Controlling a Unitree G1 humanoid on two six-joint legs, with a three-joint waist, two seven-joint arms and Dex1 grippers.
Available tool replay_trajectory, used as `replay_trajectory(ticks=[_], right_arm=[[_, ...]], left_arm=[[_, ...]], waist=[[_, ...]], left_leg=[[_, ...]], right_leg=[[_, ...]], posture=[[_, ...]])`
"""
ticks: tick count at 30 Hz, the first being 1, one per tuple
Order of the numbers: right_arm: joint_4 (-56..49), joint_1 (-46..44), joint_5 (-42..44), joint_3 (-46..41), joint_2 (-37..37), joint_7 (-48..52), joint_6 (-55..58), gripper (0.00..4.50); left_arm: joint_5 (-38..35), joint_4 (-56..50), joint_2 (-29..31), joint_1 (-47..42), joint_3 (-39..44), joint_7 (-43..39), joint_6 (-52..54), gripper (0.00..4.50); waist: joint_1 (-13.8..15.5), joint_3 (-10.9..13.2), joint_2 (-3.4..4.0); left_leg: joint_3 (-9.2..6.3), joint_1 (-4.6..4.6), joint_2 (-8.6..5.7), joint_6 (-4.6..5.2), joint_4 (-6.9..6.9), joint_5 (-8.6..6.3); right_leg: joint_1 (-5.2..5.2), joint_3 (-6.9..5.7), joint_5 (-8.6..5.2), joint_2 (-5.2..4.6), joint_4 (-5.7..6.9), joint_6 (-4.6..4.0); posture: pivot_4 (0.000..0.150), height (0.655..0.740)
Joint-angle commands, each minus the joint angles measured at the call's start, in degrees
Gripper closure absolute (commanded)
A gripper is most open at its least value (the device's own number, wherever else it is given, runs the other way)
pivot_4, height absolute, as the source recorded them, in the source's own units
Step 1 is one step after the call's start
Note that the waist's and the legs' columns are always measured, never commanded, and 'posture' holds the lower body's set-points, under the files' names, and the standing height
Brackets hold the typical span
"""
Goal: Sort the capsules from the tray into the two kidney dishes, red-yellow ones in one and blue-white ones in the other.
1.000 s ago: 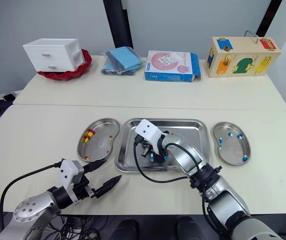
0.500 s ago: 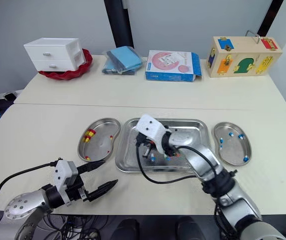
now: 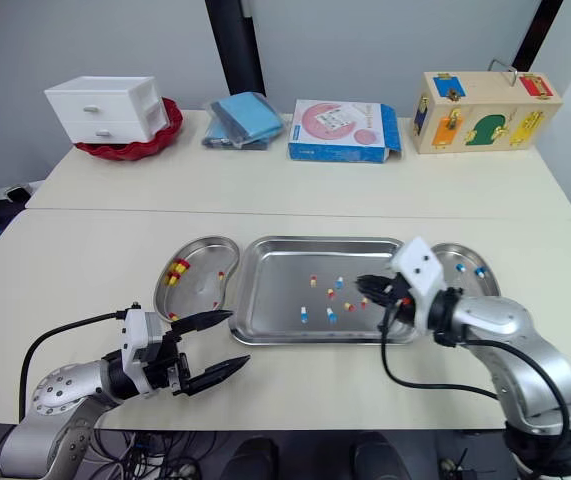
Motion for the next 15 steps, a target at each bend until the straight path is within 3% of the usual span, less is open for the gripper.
replay_trajectory(ticks=[1,7,15], right_arm=[[-0.83,3.91,1.67,-8.86,-2.65,-0.69,-1.46,4.48],[4.37,10.18,1.04,-17.23,-6.71,-0.26,-6.46,4.48],[8.6,12.85,0.26,-18.05,-8.19,-2.28,-9.44,4.48]], left_arm=[[-0.25,0.82,-1.66,-0.8,-0.12,-1.87,-5.65,0.0],[-1.22,1.29,-2.53,-2.23,-0.72,-1.99,-5.44,0.0],[-1.34,-0.21,-2.58,-2.66,-1.3,-1.86,-4.87,0.0]], waist=[[0.1,0.01,0.01],[0.1,0.02,-0.01],[0.07,0.02,-0.01]], left_leg=[[0.02,-0.01,-0.01,0.0,0.0,0.0],[0.04,0.0,-0.01,0.0,0.01,0.0],[0.06,0.02,-0.01,0.0,0.01,0.0]], right_leg=[[0.0,0.01,0.0,0.0,-0.03,0.0],[0.04,0.03,0.0,0.0,-0.05,0.0],[0.05,0.07,0.0,0.0,-0.04,0.0]], posture=[[0.15,0.74],[0.15,0.74],[0.15,0.74]])
